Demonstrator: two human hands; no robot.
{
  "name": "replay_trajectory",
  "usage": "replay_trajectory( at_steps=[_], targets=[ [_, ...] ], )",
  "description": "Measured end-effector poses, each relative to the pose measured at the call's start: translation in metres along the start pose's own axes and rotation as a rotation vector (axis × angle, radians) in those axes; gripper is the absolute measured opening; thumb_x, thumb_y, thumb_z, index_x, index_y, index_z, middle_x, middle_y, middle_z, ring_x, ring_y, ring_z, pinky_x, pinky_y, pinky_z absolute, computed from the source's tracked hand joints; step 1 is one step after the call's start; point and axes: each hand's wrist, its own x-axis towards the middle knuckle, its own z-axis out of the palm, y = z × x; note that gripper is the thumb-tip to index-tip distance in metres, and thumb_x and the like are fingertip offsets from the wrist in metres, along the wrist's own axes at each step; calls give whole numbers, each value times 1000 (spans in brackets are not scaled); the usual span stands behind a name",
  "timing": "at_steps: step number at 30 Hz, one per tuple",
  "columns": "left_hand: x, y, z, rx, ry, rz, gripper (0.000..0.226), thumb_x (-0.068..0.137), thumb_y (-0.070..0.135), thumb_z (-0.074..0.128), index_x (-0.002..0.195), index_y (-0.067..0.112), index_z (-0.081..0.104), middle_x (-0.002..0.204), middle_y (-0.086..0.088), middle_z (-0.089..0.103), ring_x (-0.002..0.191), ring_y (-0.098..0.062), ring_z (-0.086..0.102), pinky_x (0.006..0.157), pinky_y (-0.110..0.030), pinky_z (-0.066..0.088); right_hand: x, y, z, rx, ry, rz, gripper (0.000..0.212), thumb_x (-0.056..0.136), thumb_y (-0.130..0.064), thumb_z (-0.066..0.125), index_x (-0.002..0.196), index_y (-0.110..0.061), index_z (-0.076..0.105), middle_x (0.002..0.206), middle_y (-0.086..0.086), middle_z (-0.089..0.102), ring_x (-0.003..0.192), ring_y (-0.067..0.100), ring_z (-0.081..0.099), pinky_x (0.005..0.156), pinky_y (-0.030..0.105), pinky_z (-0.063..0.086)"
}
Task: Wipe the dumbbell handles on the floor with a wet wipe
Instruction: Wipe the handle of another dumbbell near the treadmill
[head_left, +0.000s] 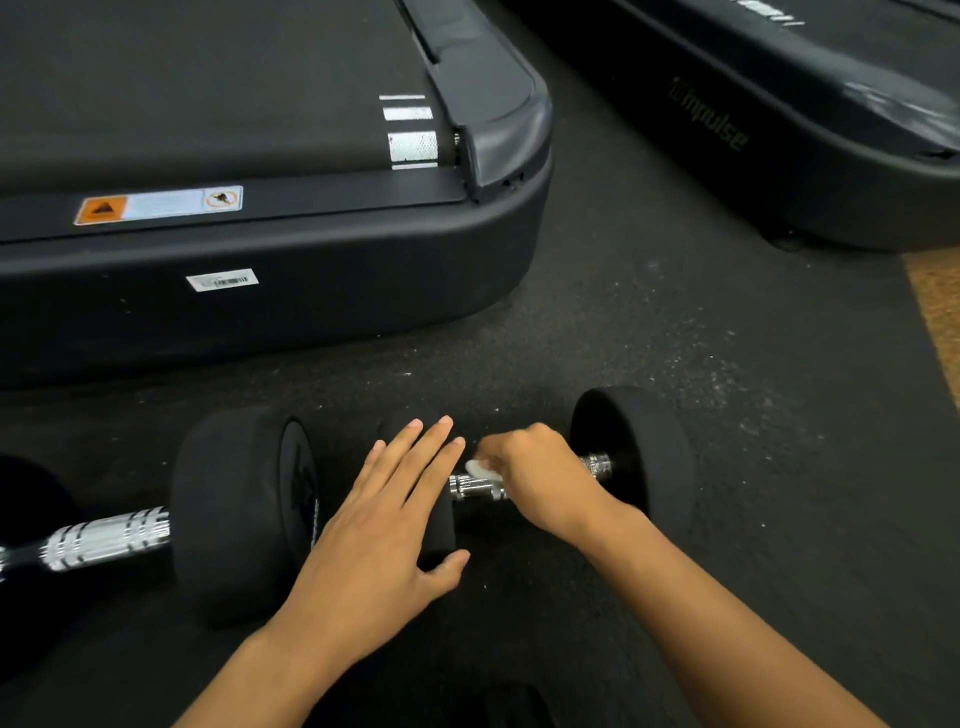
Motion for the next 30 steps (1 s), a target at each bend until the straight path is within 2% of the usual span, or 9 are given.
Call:
replay_trajectory(
  at_steps=[3, 8, 13, 17, 19, 21, 23, 26, 30],
  targets=[
    [0, 0, -1, -19, -5, 0, 89, 74, 53, 58, 147, 23, 17, 156, 7, 11, 143, -9, 1, 113, -29, -4, -22, 7, -1, 44, 28, -87, 29, 83, 0, 60, 107, -14, 67, 101, 3, 70, 92, 17, 65, 81, 32, 53],
    [1, 1, 0, -21, -3, 0, 89, 75, 51, 59, 147, 23, 15, 156, 8, 9, 143, -9, -1, 113, -30, -6, -15, 5, 4, -48, 95, -49, 23, 84, -6, 56, 102, -14, 66, 97, 4, 68, 88, 22, 64, 79, 41, 52],
    [-2, 2, -1, -32, -17, -15, 90, 75, 52, 60, 148, 24, 14, 156, 9, 7, 143, -8, -2, 113, -29, -8, -42, 12, 14, -88, 173, -181, 53, 70, 12, 66, 118, -8, 62, 122, 8, 62, 113, 22, 58, 98, 38, 43],
    [-2, 2, 2, -51, 4, -26, 88, 76, 51, 58, 147, 23, 15, 156, 8, 8, 143, -8, -2, 113, -30, -7, -32, 5, 11, 50, 214, -40, 47, 75, 14, 59, 117, -7, 63, 122, 10, 62, 114, 22, 57, 101, 26, 39],
    [-1, 4, 1, -97, -3, -38, 87, 77, 58, 51, 147, 25, 13, 156, 11, 4, 142, -6, -6, 113, -29, -8, -36, -4, 17, -39, 194, -98, 47, 71, 12, 61, 115, -6, 64, 121, 11, 62, 113, 24, 57, 101, 29, 35],
    [0, 9, -1, -161, 21, -65, 88, 75, 70, 39, 146, 29, 7, 155, 18, -5, 140, -1, -14, 111, -24, -14, -46, 1, 17, -31, 197, -181, 44, 69, 9, 64, 111, -6, 67, 119, 12, 63, 111, 24, 59, 98, 35, 41],
    [0, 15, -2, -226, 75, -95, 90, 72, 78, 32, 144, 33, 3, 151, 23, -11, 136, 4, -21, 107, -18, -21, -55, 10, 10, 16, 266, -157, 35, 72, 4, 64, 104, -9, 70, 113, 10, 66, 104, 22, 63, 92, 26, 47],
    [3, 28, 1, -242, 138, -86, 83, 75, 75, 32, 143, 29, 20, 151, 19, 7, 137, 6, -12, 109, -18, -16, -66, 6, -3, 90, 415, -130, 20, 80, -8, 62, 96, -17, 70, 101, -4, 57, 91, 11, 56, 78, 14, 44],
    [16, 50, 8, -302, 277, -23, 55, 82, 50, 43, 124, 18, 57, 132, 7, 53, 130, -2, 31, 113, -24, 9, -71, -2, -11, 214, 532, -126, 13, 84, -14, 59, 95, -21, 60, 94, -11, 53, 85, 9, 53, 72, 19, 44]
  ],
)
